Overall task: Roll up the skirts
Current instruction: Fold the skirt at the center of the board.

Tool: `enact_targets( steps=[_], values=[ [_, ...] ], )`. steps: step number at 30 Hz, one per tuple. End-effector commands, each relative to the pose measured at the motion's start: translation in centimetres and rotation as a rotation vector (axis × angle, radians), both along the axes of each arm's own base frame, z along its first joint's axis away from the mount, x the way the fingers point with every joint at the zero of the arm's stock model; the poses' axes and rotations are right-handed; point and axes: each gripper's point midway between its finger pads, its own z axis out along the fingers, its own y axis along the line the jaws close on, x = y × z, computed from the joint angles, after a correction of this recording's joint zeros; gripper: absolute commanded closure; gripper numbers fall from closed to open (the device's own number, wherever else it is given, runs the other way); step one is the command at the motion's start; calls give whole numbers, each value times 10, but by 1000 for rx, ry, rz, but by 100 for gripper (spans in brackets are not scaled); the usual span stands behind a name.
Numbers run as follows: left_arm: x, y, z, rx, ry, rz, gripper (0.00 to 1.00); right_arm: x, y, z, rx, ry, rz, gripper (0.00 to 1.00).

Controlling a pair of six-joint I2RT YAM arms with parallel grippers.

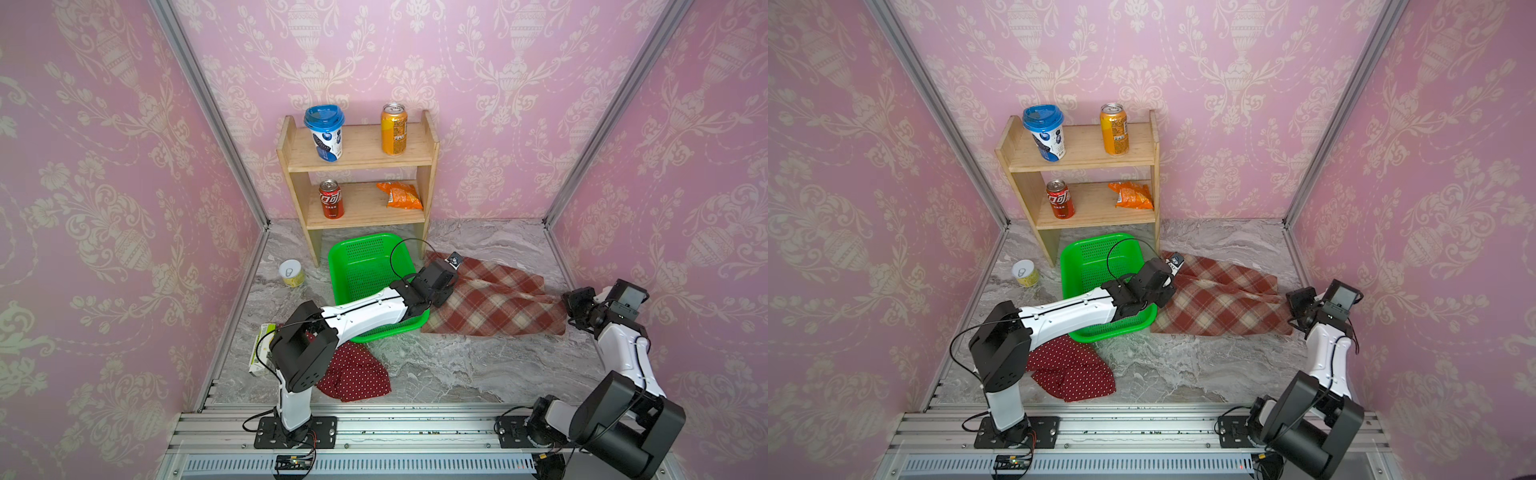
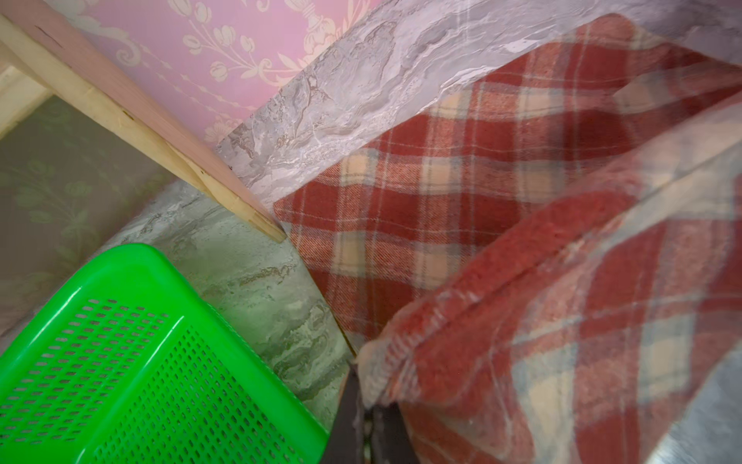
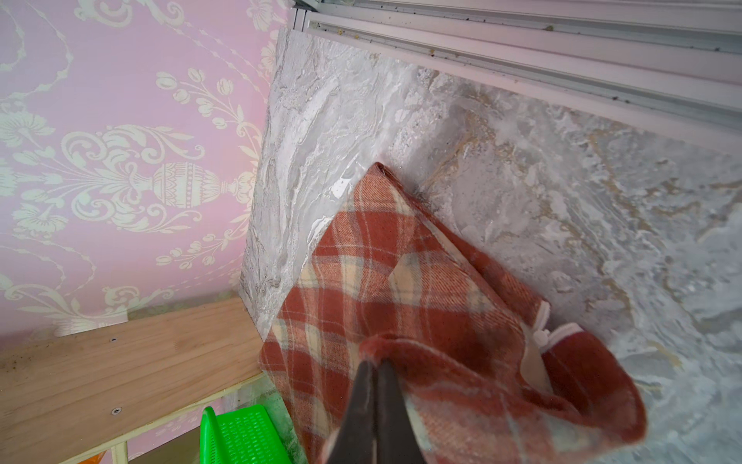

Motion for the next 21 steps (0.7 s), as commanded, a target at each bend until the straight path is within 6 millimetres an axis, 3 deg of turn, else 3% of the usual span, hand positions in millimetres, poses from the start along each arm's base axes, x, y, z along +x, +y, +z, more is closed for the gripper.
enact_targets(
  steps=[1,9,21],
  values=[
    [31,9,4,38,-13,19,100,22,-20,15,-52,-40,-26,100],
    [76,14,-10,77,3,40,100,62,-21,-12,-33,13,23,100],
    [125,5,-35,133,25,37,100,109,-33,-30,-39,31,83,100]
  ],
)
